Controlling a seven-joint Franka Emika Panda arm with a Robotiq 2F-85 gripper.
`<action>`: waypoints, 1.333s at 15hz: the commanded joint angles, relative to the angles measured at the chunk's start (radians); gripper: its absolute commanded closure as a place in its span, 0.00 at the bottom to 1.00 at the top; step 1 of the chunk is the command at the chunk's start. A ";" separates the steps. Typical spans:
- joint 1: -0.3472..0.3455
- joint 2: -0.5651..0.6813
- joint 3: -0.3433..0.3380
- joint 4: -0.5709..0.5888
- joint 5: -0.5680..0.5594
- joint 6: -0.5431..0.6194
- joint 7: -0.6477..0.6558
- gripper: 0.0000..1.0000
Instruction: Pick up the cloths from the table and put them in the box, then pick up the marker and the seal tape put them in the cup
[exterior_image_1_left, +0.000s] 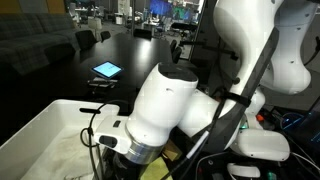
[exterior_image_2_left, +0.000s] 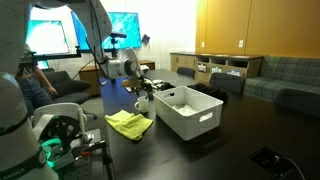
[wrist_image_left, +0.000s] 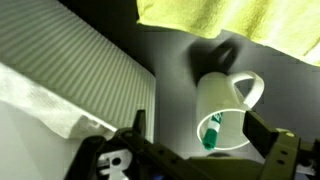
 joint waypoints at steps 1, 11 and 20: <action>-0.051 -0.042 0.012 -0.072 0.083 -0.056 0.068 0.00; -0.251 -0.011 0.174 -0.063 0.516 -0.215 0.117 0.00; -0.230 0.024 0.223 -0.076 0.819 -0.205 0.361 0.00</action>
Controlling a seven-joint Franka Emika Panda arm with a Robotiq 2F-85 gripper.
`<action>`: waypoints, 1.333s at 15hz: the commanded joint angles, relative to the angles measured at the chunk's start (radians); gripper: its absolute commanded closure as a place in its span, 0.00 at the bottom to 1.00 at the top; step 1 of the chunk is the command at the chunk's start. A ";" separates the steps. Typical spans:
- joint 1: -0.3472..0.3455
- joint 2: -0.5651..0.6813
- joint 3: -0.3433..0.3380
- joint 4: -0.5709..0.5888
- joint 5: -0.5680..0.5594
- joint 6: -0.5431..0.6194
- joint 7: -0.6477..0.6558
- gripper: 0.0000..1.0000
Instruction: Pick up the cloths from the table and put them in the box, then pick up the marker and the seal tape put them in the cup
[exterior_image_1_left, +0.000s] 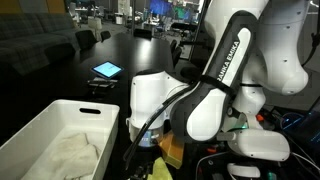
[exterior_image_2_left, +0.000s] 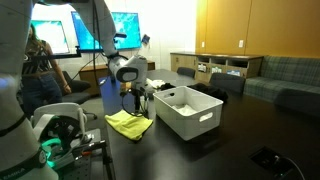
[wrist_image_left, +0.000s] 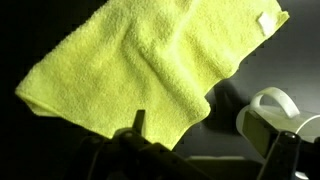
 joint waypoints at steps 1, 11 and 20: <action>0.007 0.024 0.015 -0.002 0.107 0.018 0.111 0.00; 0.111 0.139 -0.035 -0.004 0.255 0.152 0.358 0.00; 0.341 0.141 -0.295 -0.082 0.030 0.205 0.776 0.00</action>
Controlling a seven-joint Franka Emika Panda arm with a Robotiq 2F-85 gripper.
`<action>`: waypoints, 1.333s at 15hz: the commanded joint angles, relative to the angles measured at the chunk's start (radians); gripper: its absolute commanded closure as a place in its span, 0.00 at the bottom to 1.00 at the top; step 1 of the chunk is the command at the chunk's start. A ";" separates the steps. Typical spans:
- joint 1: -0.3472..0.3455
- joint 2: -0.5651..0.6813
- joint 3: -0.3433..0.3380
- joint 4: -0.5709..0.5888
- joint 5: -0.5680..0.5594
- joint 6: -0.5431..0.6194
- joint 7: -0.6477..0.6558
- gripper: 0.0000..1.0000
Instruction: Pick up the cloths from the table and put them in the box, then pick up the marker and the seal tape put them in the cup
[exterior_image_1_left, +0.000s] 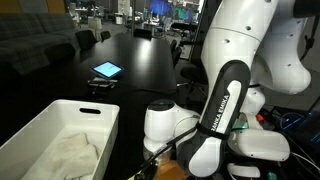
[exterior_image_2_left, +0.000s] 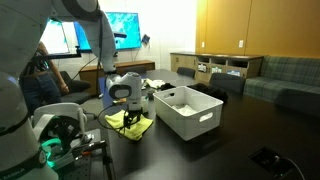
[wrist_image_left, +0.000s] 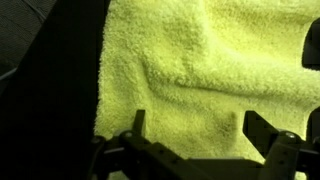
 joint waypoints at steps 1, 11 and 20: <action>0.124 -0.026 -0.143 -0.040 -0.166 0.006 0.207 0.00; 0.176 0.025 -0.227 0.072 -0.446 -0.110 0.372 0.00; 0.321 0.148 -0.212 0.153 -0.450 -0.097 0.564 0.00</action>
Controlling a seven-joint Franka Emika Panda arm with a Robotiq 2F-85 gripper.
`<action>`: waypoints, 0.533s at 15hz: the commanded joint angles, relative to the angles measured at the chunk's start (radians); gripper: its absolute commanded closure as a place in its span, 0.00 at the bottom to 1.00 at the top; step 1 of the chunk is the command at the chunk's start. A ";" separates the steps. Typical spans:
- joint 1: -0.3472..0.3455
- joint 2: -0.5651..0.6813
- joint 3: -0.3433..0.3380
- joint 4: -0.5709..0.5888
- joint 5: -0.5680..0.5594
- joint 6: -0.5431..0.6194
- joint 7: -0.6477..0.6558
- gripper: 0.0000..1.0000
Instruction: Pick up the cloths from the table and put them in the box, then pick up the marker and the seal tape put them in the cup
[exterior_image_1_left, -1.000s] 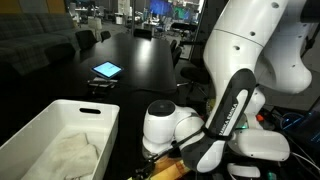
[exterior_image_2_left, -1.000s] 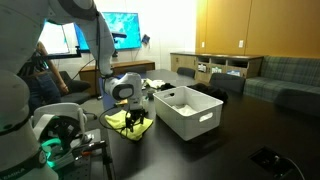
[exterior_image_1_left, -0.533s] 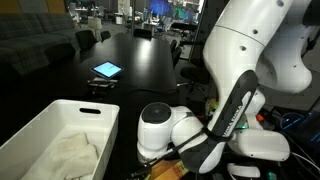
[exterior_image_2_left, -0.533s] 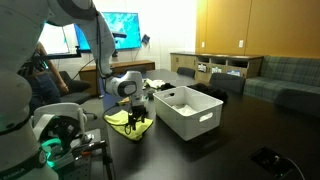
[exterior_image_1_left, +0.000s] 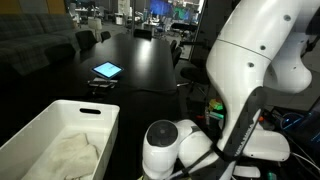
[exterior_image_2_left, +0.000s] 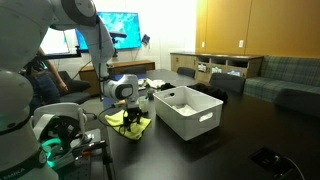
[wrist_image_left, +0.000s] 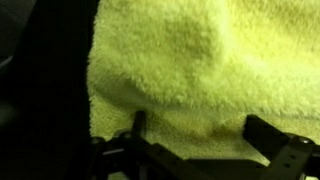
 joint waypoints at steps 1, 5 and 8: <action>0.109 0.081 -0.011 0.085 -0.036 -0.017 0.140 0.00; 0.178 0.130 -0.008 0.147 -0.042 -0.043 0.216 0.00; 0.212 0.138 -0.015 0.167 -0.043 -0.063 0.266 0.27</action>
